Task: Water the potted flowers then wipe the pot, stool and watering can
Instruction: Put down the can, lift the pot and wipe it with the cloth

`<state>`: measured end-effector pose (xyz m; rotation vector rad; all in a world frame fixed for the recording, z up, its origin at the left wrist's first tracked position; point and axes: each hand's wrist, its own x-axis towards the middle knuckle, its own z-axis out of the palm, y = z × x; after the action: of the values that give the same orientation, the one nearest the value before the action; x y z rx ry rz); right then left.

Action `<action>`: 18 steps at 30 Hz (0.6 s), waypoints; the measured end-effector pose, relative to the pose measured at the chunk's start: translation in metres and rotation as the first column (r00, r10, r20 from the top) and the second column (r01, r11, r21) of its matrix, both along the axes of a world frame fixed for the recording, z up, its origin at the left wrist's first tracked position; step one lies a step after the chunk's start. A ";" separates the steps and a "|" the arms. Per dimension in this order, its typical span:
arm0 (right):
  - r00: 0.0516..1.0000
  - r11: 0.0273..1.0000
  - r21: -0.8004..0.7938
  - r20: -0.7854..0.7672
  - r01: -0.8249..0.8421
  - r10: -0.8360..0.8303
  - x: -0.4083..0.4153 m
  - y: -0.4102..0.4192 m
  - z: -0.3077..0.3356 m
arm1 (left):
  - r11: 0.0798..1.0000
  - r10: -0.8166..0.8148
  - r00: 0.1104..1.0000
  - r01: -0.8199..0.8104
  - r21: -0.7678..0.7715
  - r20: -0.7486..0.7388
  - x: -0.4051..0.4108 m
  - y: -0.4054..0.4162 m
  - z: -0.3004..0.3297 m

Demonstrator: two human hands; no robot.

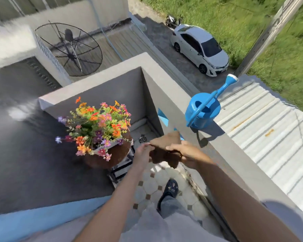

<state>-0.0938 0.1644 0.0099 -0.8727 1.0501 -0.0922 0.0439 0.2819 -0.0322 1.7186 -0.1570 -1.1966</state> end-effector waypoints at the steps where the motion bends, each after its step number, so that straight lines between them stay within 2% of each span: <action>1: 0.999 0.999 -0.018 0.035 -0.028 0.029 0.012 0.008 -0.003 | 0.999 0.042 0.999 -0.043 0.019 0.027 0.008 0.011 -0.001; 4: 0.996 0.999 -0.025 0.081 -0.027 0.029 0.044 0.030 -0.002 | 0.966 0.251 0.963 -0.256 0.041 0.099 0.030 0.035 0.000; 8: 0.998 0.998 -0.034 0.021 -0.053 0.054 0.075 0.040 -0.011 | 0.888 0.441 0.893 -0.449 0.101 0.091 0.058 0.044 -0.012; 13: 0.981 0.970 -0.149 -0.015 -0.192 0.192 0.095 0.031 -0.021 | 0.782 0.604 0.797 -0.599 0.173 0.027 0.094 0.026 -0.035; 18: 0.987 0.972 -0.173 -0.064 -0.157 0.148 0.116 0.005 -0.041 | 0.726 0.666 0.744 -0.633 0.268 -0.047 0.120 0.003 -0.057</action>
<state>0.0226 0.1698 -0.0311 -1.1204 1.0288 -0.0349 0.1640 0.2852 -0.0891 1.6638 0.6667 -0.8053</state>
